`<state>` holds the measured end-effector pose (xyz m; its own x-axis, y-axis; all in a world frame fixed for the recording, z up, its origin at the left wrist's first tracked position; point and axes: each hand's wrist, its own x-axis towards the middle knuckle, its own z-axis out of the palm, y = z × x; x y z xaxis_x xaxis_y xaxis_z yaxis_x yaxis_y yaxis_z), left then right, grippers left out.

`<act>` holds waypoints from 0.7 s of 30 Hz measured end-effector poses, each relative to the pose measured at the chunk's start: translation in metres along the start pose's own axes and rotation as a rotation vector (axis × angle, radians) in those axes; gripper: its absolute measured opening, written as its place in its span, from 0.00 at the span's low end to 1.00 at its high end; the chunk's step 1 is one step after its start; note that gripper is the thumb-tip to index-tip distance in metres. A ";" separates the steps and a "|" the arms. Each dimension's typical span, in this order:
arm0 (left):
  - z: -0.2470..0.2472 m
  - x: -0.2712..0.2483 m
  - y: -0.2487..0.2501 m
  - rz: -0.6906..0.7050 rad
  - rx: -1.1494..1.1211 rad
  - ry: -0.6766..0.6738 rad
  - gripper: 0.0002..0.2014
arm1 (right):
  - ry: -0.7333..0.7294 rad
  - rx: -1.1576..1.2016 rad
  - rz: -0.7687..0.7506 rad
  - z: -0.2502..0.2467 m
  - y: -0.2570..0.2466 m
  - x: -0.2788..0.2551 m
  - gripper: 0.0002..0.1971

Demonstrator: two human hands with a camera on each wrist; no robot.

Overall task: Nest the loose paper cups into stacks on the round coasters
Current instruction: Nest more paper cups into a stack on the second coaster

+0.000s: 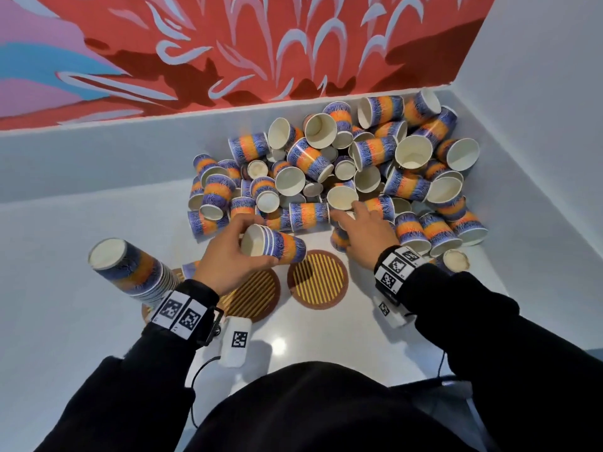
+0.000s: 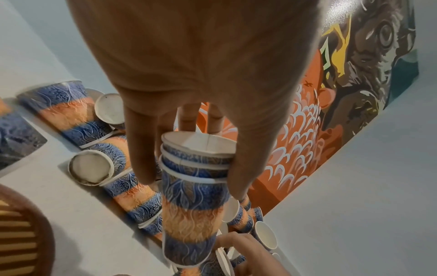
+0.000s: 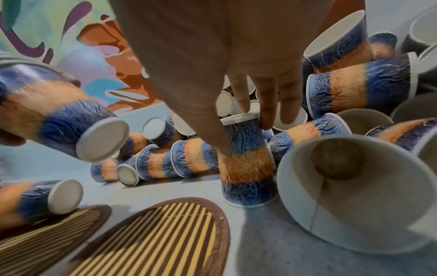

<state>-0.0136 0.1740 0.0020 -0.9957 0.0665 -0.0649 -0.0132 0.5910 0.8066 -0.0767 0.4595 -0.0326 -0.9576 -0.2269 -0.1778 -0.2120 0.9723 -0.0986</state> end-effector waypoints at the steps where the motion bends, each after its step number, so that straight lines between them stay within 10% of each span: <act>1: 0.000 -0.002 -0.001 -0.002 -0.012 0.004 0.35 | 0.015 0.005 -0.012 -0.001 0.000 0.002 0.33; 10: -0.010 -0.021 -0.004 -0.066 -0.149 0.084 0.34 | 0.222 0.603 0.006 -0.009 0.009 -0.021 0.24; 15: -0.021 -0.024 0.000 -0.056 -0.308 0.164 0.32 | 0.060 1.353 0.087 -0.009 0.005 -0.046 0.23; 21: -0.030 -0.028 0.013 -0.070 -0.475 -0.006 0.33 | 0.005 1.521 -0.078 -0.008 -0.022 -0.064 0.24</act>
<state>0.0118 0.1556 0.0323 -0.9904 0.0449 -0.1309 -0.1221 0.1620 0.9792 -0.0121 0.4537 -0.0110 -0.9550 -0.2701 -0.1224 0.1332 -0.0223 -0.9908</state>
